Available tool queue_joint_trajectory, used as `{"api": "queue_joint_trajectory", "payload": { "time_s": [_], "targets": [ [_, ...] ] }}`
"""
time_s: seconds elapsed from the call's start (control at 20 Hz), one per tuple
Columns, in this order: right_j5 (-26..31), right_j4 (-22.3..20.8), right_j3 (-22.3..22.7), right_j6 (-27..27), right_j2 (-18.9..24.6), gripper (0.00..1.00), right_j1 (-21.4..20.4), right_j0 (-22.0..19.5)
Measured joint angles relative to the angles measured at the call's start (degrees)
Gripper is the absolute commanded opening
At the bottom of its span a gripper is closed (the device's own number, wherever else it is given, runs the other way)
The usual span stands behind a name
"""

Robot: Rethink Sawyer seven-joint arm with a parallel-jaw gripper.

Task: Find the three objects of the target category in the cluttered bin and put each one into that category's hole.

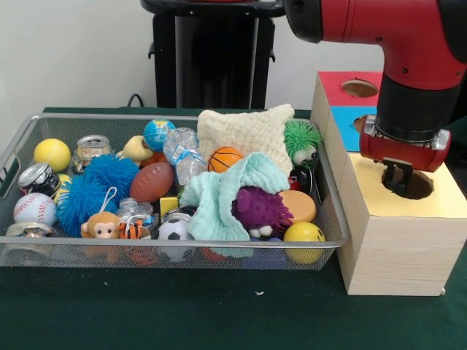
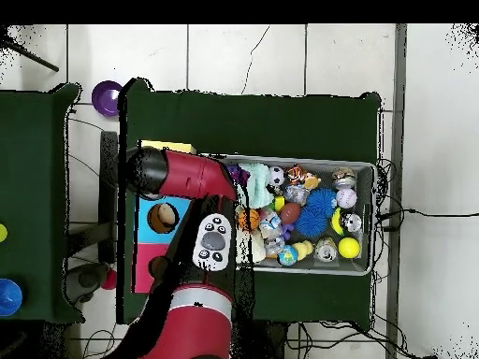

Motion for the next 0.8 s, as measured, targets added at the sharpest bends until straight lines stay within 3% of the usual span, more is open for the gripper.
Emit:
{"api": "queue_joint_trajectory", "payload": {
  "time_s": [0.4, 0.8],
  "targets": [
    [0.6, -3.11, 2.17, 0.0, -0.04, 0.0, -5.88, -0.78],
    [-1.99, -12.49, 7.16, 0.0, -0.3, 0.0, -13.1, -3.78]
  ]
}}
